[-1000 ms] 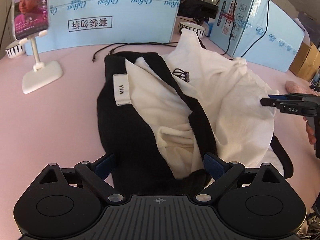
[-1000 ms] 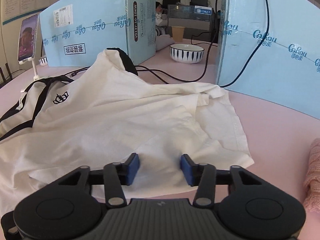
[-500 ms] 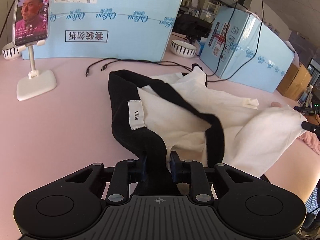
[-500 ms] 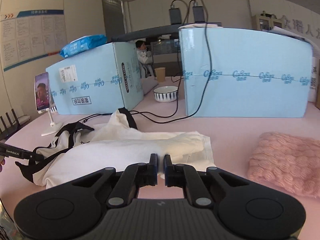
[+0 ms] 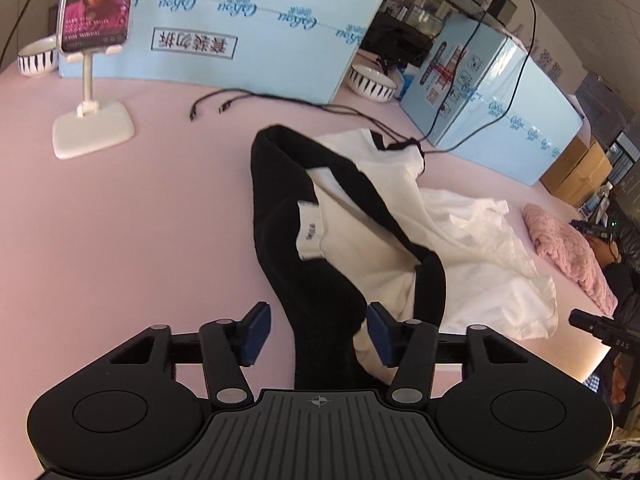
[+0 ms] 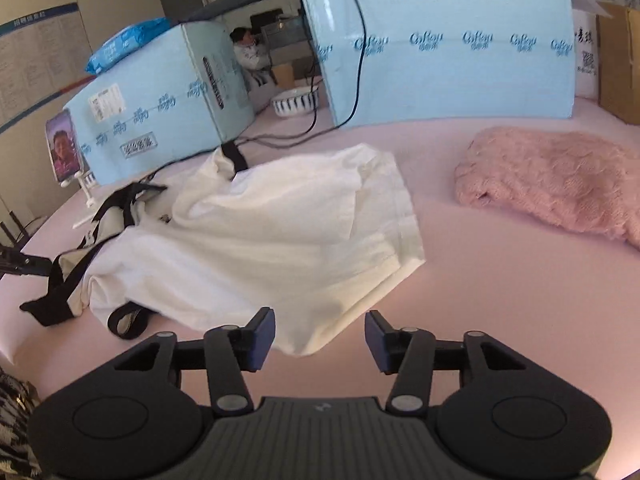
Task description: Fold clothes
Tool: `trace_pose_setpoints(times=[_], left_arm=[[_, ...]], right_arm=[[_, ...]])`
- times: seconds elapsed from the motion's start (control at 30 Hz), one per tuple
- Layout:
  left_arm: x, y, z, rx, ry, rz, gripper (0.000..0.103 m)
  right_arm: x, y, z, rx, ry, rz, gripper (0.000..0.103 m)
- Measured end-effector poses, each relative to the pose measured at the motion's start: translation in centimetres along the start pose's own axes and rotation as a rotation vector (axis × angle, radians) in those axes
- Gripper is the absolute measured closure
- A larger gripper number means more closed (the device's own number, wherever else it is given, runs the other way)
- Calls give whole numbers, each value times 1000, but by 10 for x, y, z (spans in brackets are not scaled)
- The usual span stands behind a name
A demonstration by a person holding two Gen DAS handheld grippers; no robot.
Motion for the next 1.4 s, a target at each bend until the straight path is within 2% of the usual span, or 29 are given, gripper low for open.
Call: trace_pose_setpoints(times=[0.03, 0.13, 0.17, 0.3, 0.43, 0.5, 0.6, 0.7, 0.87, 1.0, 1.17, 1.27, 1.33, 1.37, 1.4], left_arm=[[0, -5, 1, -6, 11, -7, 29], [3, -18, -7, 14, 22, 12, 27], [3, -22, -15, 40, 0, 30, 27], [-3, -23, -16, 35, -32, 9, 27], [5, -27, -3, -8, 38, 57, 27], [10, -32, -3, -13, 40, 85, 27], [14, -39, -20, 34, -18, 115, 27], [15, -46, -32, 44, -34, 151, 27], [-1, -62, -48, 54, 37, 122, 27], [-20, -79, -70, 67, 21, 89, 27], [-44, -83, -72, 21, 22, 36, 27], [-59, -80, -59, -71, -72, -28, 27], [-73, -76, -48, -178, -172, -96, 27], [-79, -75, -48, -197, -183, -126, 27], [-81, -75, -50, -187, -163, -141, 25]], right_arm=[[-4, -4, 3, -15, -12, -11, 36], [-10, -23, 6, -62, -63, -21, 29], [-12, -30, 6, -77, -78, -24, 29], [-10, -36, -6, -72, -86, -9, 28], [-13, -31, -21, -29, -124, -19, 28], [-15, -31, -27, -18, -105, -23, 28], [-18, -33, -36, -16, -43, -42, 27], [-14, -37, -46, -26, 109, -22, 26], [-9, -48, -62, -21, 85, 7, 25], [-5, -60, -76, -23, 73, 18, 24], [-1, -62, -90, 7, 28, 8, 24], [-1, -60, -96, 24, 46, 18, 24], [-2, -59, -99, 27, 67, 23, 24], [-3, -59, -101, 26, 73, 23, 24], [-4, -59, -101, 24, 80, 22, 24]])
Point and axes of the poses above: each gripper's, at about its wrist camera, not at the fingertips, and z roughly against the way its jaws point, x to its left, y to its underside, the point moved 1 cm from there along -z, roughly the way its jaws point, and after that the axes turned 7 degrees about x, right-handed, at the moved point
